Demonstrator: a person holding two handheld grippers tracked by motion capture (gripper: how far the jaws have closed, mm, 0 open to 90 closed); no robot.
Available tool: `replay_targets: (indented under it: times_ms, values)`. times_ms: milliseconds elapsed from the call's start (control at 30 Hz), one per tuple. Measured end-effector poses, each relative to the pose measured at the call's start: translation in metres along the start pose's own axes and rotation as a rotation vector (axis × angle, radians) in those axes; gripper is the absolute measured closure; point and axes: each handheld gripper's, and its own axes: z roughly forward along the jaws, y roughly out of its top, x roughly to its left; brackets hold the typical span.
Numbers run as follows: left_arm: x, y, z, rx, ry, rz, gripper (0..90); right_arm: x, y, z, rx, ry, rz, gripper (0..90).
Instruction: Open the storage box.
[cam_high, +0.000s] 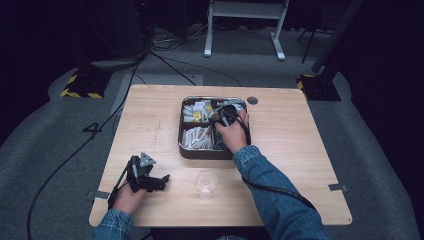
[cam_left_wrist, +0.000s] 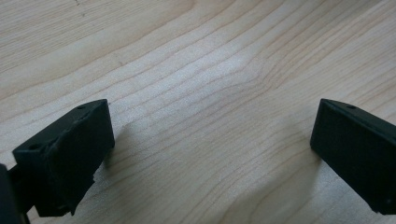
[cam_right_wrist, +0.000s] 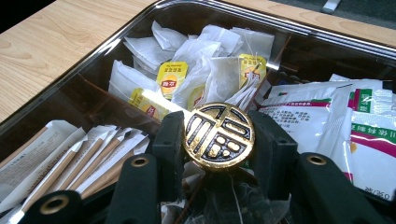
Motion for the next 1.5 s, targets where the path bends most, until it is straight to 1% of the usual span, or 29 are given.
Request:
replay_targets:
  times_ms: [233, 333, 433, 567, 600, 633, 767, 967, 1200, 1300, 1433, 1500]
  values:
    - [0.000, 0.000, 0.000, 0.000, 0.000, 0.000, 0.0, 0.001, 0.000, -0.001, -0.008, -0.006, -0.003, 58.8]
    - [0.000, 0.000, 0.000, 0.000, 0.000, 0.000, 0.0, 0.001, 0.000, -0.002, -0.013, -0.006, -0.013, 58.8]
    - [0.000, 0.000, 0.000, 0.000, 0.000, 0.000, 0.0, 0.001, 0.003, -0.005, -0.026, 0.003, -0.008, 58.8]
    - [0.001, 0.000, 0.000, 0.001, -0.004, 0.005, 0.0, 0.002, 0.010, -0.014, -0.050, 0.015, -0.009, 58.9]
    - [0.001, 0.000, 0.000, 0.001, -0.004, 0.005, 0.0, 0.002, 0.010, -0.014, -0.050, 0.015, -0.009, 58.9]
    - [0.001, 0.000, 0.000, 0.003, -0.003, 0.007, 0.0, 0.002, 0.014, -0.020, -0.062, 0.017, -0.016, 58.9]
    - [0.001, 0.000, -0.001, 0.001, -0.002, 0.013, 0.0, 0.001, 0.021, -0.030, -0.085, 0.021, -0.018, 58.8]
    - [0.001, 0.000, 0.000, 0.001, -0.004, 0.010, 0.0, 0.000, 0.027, -0.044, -0.114, 0.030, -0.024, 58.8]
    - [0.001, 0.000, 0.000, -0.001, -0.003, 0.011, 0.0, -0.005, 0.029, -0.055, -0.134, 0.031, -0.012, 58.8]
    - [0.001, 0.000, -0.001, -0.002, -0.002, 0.012, 0.0, -0.007, 0.030, -0.059, -0.140, 0.033, -0.016, 58.8]
    - [0.001, -0.001, -0.001, 0.000, -0.005, 0.011, 0.0, -0.012, 0.029, -0.067, -0.142, 0.029, -0.024, 58.8]
    - [0.002, -0.001, -0.001, 0.000, -0.005, 0.019, 0.0, -0.016, 0.028, -0.072, -0.143, 0.027, -0.023, 58.8]
